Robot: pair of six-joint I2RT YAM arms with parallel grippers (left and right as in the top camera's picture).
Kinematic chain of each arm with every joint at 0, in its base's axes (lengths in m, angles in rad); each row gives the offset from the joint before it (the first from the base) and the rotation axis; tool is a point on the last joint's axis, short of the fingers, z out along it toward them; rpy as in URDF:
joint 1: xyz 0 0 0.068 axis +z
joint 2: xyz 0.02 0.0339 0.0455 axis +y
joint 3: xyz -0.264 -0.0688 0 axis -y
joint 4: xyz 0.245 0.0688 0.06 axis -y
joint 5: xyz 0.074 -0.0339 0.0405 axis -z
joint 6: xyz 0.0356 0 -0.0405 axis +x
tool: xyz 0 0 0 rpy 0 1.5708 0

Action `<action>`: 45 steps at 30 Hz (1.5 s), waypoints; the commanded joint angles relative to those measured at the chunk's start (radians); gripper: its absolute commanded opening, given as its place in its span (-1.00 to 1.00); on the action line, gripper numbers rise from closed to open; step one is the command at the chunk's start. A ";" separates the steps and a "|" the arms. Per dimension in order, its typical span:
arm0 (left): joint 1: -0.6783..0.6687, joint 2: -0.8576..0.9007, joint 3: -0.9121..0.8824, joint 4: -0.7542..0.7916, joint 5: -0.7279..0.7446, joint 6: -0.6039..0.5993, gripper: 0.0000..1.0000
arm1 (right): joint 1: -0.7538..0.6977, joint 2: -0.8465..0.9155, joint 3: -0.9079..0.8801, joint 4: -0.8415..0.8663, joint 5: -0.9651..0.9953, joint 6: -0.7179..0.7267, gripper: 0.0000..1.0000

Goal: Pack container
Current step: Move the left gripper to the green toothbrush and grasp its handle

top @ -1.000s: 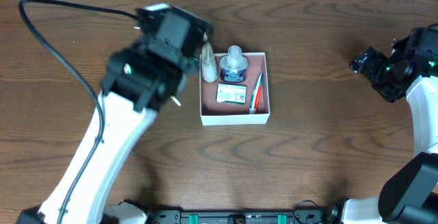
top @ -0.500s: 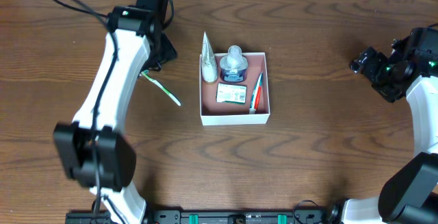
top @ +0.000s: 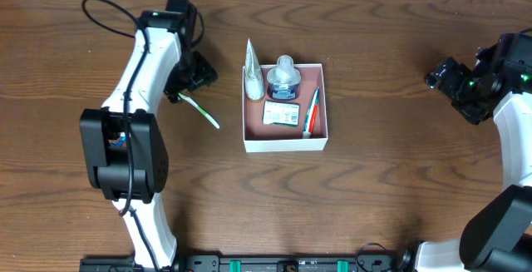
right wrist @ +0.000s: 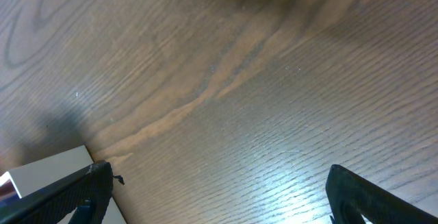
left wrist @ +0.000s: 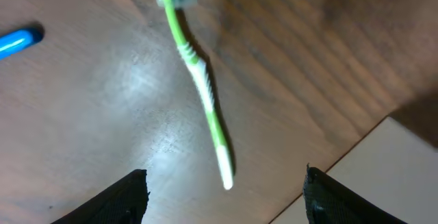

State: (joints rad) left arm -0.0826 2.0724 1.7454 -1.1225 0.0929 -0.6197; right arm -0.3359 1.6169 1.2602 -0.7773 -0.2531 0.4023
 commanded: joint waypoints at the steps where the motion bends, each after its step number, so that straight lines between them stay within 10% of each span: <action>1: 0.039 0.020 -0.027 0.030 0.082 0.023 0.46 | -0.006 0.003 -0.001 -0.001 0.003 0.009 0.99; 35: 0.059 0.021 -0.352 0.314 0.086 0.062 0.33 | -0.006 0.003 -0.001 -0.001 0.003 0.009 0.99; 45: 0.058 0.021 -0.416 0.365 0.019 0.063 -0.26 | -0.005 0.003 -0.001 -0.001 0.003 0.009 0.98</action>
State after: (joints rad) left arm -0.0235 2.0476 1.3693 -0.7628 0.1429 -0.5667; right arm -0.3359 1.6169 1.2602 -0.7776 -0.2531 0.4023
